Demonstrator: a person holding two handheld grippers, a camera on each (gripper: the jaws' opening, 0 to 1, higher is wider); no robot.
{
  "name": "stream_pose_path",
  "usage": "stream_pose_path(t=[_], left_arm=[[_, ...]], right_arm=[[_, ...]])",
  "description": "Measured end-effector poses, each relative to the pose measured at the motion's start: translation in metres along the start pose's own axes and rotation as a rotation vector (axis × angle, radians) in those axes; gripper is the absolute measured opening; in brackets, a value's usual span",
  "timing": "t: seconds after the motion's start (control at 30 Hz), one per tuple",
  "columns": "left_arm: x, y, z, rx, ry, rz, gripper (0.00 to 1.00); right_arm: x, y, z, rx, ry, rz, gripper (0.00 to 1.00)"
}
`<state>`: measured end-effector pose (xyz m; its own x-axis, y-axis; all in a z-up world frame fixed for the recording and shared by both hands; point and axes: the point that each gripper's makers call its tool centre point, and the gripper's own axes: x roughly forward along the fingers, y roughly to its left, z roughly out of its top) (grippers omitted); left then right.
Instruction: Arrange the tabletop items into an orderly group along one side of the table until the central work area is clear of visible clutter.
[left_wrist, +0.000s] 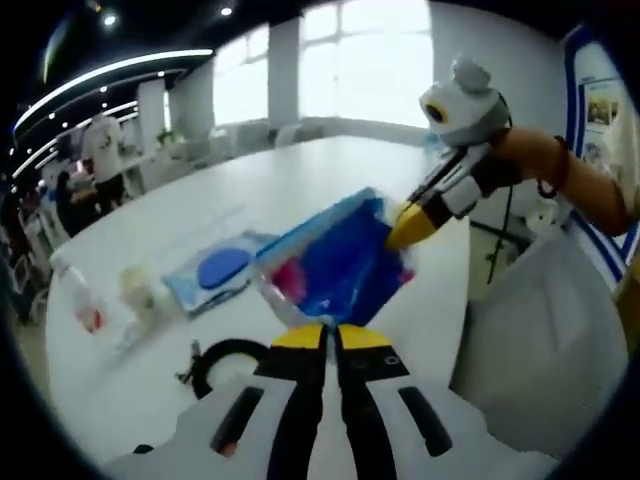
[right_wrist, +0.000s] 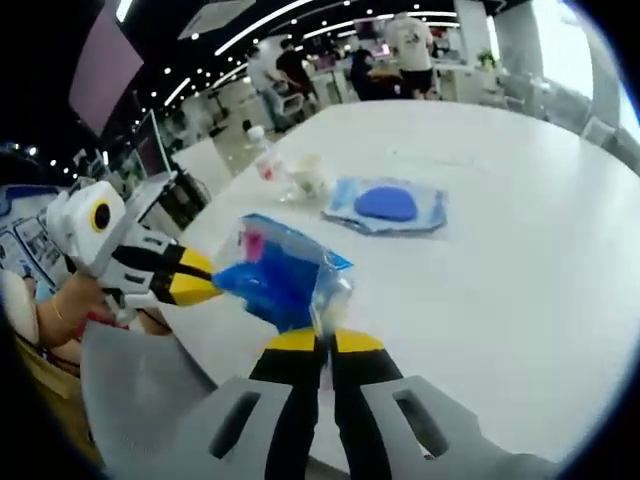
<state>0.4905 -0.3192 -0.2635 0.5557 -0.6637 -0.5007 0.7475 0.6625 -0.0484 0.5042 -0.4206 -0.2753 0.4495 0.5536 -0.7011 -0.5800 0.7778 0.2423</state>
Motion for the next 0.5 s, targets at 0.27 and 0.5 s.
stream_pose_path(t=[0.27,0.5], left_arm=[[0.014,-0.002,0.005,-0.002,-0.003,0.017,0.0],[0.025,-0.006,0.012,0.016,-0.005,0.0,0.0]], right_arm=[[-0.005,-0.015,0.003,0.044,0.001,-0.028,0.03],[-0.009,-0.031,0.005,0.087,-0.004,-0.045,0.03]])
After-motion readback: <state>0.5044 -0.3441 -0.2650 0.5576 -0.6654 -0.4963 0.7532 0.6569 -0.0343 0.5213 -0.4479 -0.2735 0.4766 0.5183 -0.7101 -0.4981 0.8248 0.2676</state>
